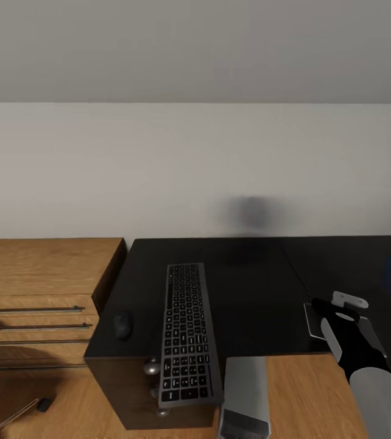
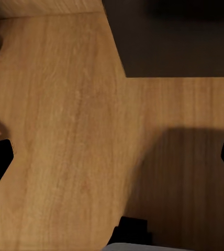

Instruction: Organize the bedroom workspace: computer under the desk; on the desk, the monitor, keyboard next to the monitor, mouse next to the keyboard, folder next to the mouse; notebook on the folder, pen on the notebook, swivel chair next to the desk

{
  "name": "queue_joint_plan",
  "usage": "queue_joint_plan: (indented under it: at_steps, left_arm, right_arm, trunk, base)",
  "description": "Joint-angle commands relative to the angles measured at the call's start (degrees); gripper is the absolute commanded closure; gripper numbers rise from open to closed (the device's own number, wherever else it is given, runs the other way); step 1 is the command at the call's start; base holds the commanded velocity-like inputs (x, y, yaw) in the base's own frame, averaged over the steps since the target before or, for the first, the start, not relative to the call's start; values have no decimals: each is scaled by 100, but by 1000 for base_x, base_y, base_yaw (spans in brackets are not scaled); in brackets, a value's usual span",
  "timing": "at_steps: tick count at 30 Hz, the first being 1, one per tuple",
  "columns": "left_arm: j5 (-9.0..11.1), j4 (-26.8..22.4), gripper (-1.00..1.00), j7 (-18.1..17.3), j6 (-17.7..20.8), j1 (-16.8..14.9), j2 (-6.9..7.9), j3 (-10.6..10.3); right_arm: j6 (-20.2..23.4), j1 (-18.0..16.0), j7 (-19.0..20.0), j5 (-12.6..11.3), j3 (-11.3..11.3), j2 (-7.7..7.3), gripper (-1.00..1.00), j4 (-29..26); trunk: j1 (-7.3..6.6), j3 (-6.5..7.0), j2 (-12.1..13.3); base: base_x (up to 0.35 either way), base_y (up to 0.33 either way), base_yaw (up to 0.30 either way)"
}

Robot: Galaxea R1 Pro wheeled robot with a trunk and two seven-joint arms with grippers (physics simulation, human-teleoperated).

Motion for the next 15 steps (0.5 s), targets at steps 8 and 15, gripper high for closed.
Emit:
queue_joint_plan:
  at_steps: [8,15]
  left_arm:
    - [45,3,-100,33,-21,-5,1,-51]
    - [45,3,-100,33,-21,-5,1,-51]
  right_arm:
    - [52,1,-13,-78,10,0,-100,102]
    - [50,1,-13,-78,10,8,-100,99]
  trunk:
    - [-1,-6,-3]
    - [-1,-6,-3]
  base:
    - [-78,225,0]
    - [-36,57,0]
